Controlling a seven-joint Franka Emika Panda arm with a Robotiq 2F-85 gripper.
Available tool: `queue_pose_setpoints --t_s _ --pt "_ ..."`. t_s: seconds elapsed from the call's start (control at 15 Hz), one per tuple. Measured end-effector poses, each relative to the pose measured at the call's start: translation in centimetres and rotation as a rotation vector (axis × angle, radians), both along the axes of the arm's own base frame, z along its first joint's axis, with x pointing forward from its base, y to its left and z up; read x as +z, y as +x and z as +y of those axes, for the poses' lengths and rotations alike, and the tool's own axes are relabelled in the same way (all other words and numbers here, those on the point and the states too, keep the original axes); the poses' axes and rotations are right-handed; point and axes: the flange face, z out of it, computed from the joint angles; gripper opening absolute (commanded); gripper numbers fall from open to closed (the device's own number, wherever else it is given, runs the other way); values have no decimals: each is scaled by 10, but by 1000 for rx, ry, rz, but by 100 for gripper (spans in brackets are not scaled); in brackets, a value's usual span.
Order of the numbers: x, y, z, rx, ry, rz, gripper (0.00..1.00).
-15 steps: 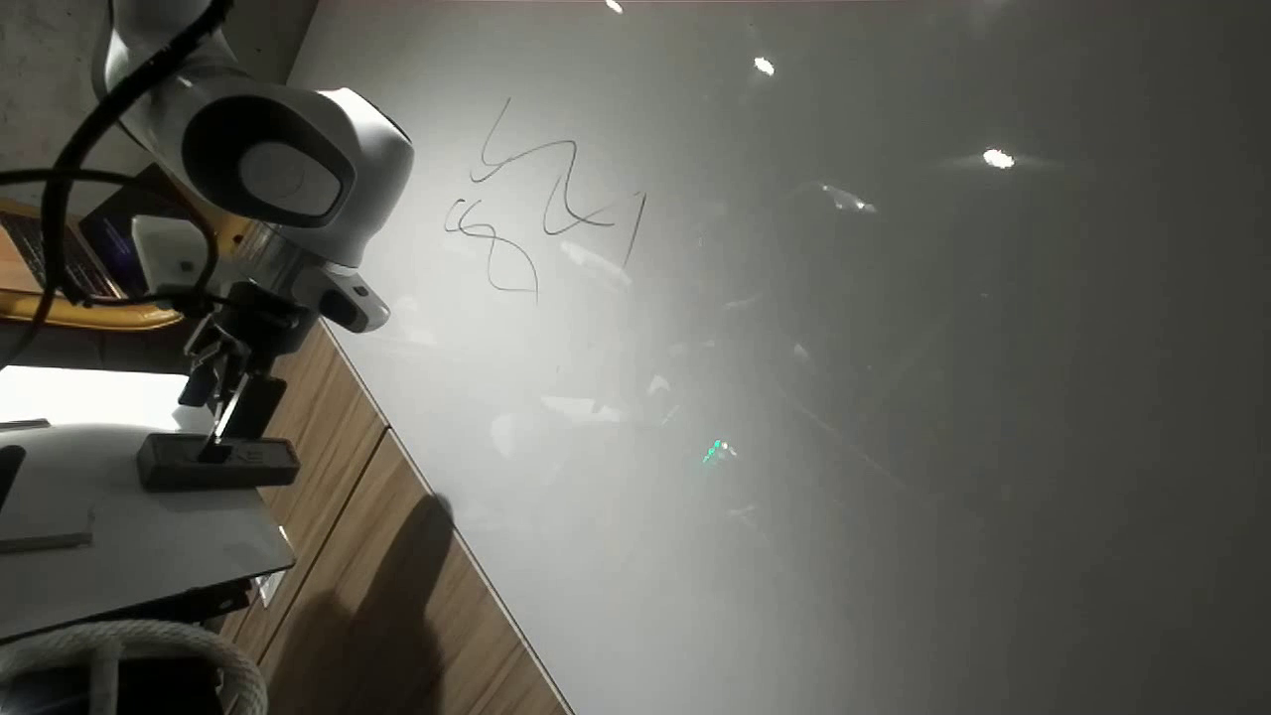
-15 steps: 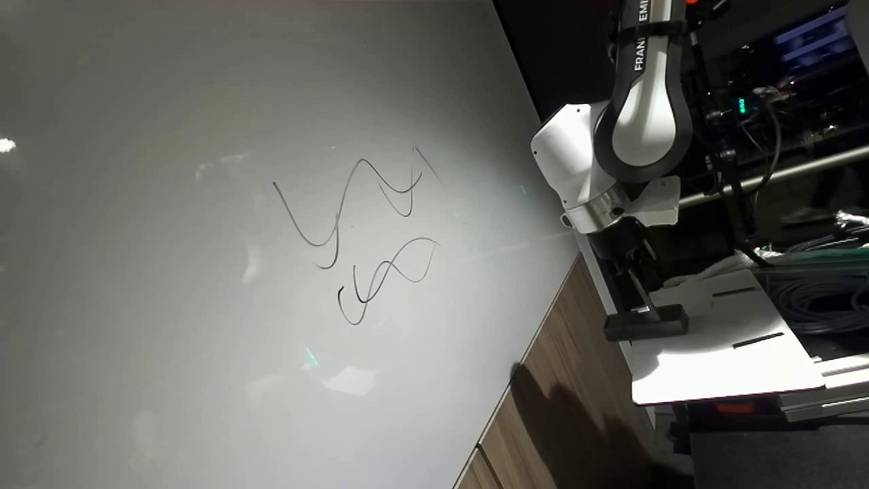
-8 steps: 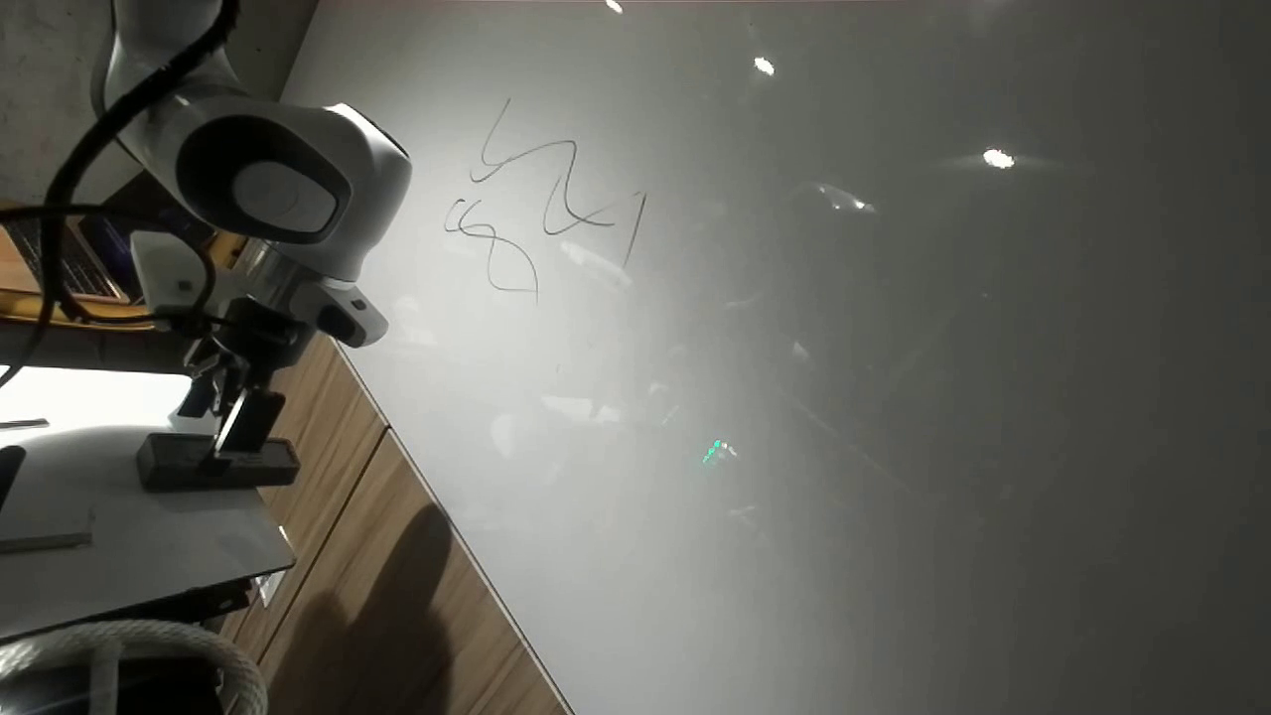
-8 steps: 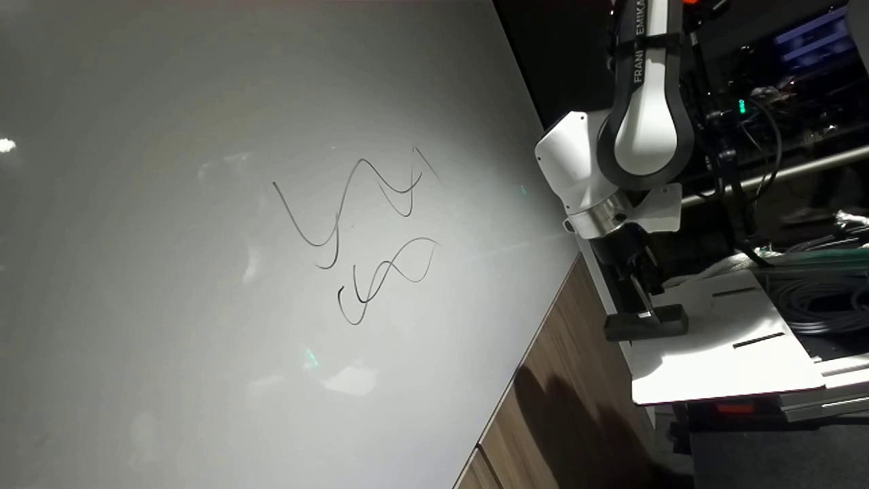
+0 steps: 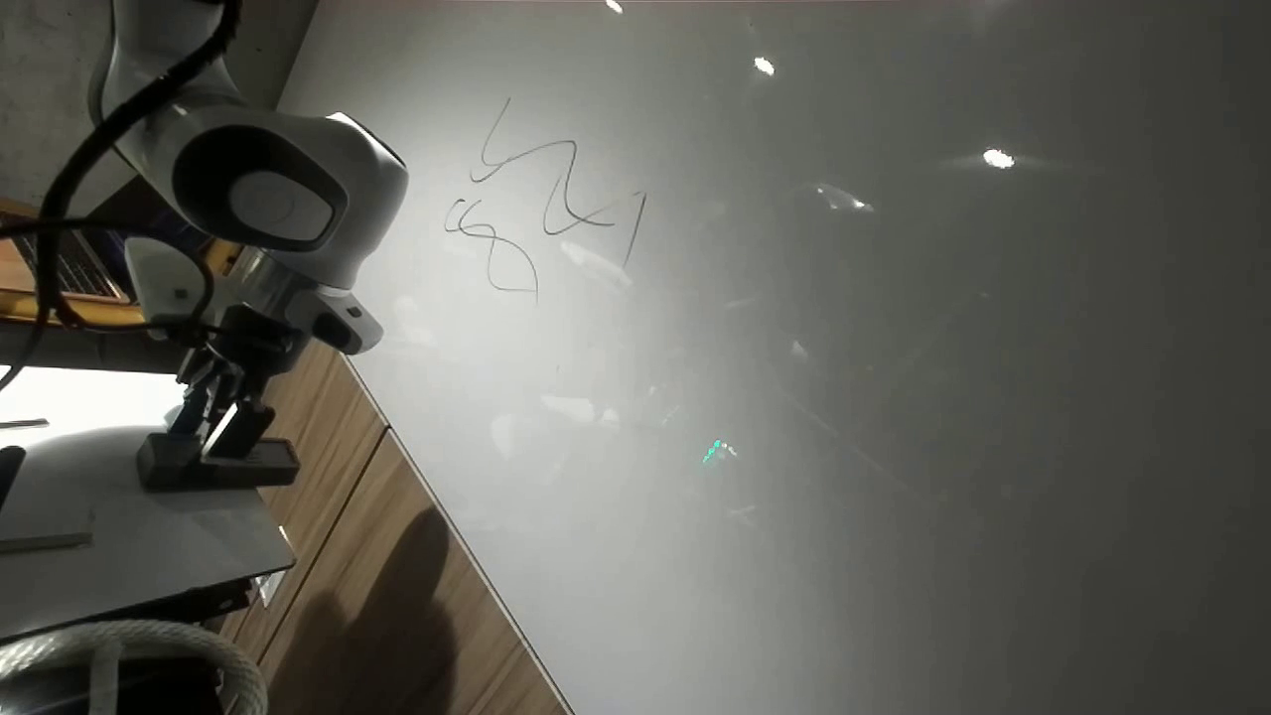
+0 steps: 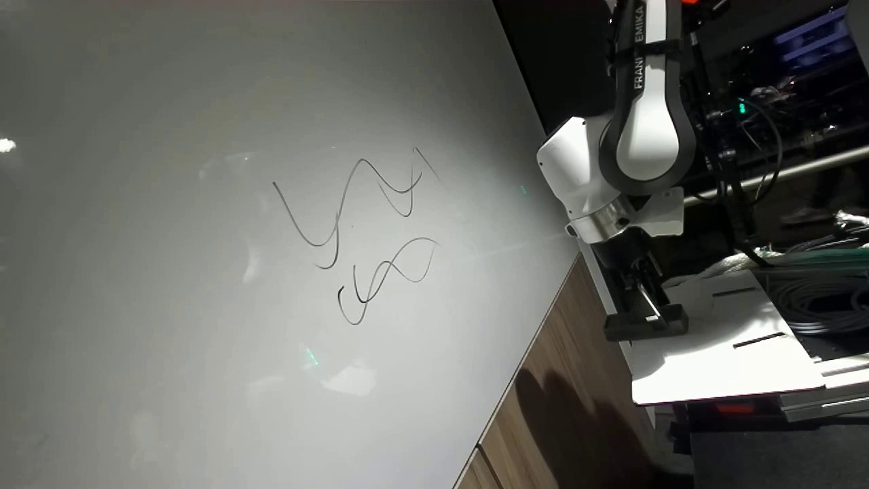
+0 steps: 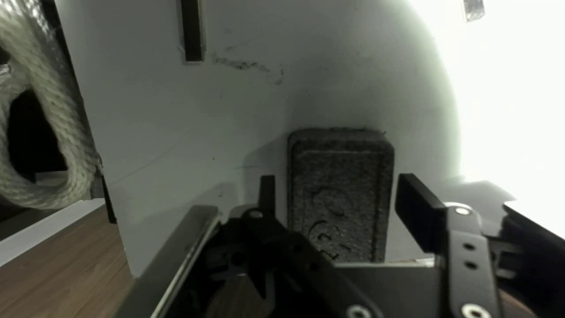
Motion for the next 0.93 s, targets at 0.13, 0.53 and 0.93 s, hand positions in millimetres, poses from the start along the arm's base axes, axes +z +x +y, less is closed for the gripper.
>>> queue_pose_setpoints --t_s 0.13,0.53,0.93 --pt "0 0 0 1 0 1 29" --pt "8 7 5 22 4 -23 28" --pt "79 22 69 164 1 -178 28"
